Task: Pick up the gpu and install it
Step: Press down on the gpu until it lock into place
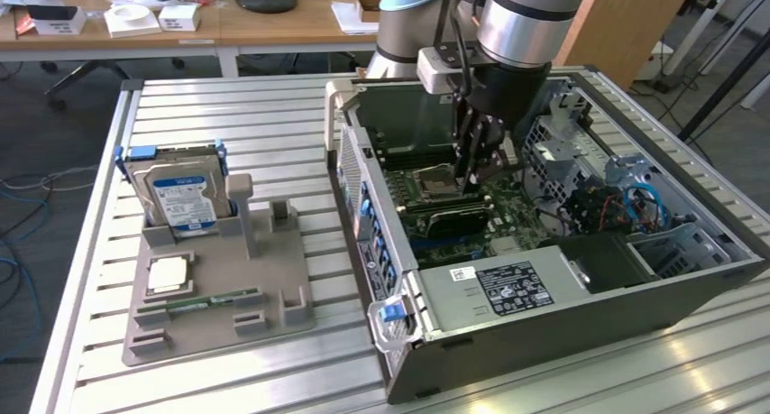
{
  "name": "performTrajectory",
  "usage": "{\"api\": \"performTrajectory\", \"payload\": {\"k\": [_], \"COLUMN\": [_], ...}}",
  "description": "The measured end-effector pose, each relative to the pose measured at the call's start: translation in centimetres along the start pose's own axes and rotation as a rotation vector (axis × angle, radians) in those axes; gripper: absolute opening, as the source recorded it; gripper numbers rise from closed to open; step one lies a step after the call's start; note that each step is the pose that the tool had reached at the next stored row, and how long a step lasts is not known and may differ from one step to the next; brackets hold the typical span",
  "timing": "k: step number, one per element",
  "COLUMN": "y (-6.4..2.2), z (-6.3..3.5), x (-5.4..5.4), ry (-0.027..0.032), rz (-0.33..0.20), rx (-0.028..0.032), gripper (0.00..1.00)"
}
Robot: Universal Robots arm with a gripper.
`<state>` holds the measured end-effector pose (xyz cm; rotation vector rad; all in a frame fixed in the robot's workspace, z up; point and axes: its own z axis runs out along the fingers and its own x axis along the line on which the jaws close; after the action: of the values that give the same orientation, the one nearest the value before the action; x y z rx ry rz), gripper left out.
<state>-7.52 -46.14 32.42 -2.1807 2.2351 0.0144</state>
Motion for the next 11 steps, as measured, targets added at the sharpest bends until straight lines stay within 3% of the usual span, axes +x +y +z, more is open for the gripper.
{"api": "performTrajectory", "payload": {"k": [4, 6, 11], "y": [0.00, 0.00, 0.00], "z": [0.00, 0.00, 0.00], "x": [0.00, 0.00, 0.00], "ry": [0.0000, 0.0000, 0.0000], "rz": [0.000, 0.000, 0.000], "rx": [0.0000, 0.0000, 0.0000], "gripper": [0.26, 0.14, 0.10]}}
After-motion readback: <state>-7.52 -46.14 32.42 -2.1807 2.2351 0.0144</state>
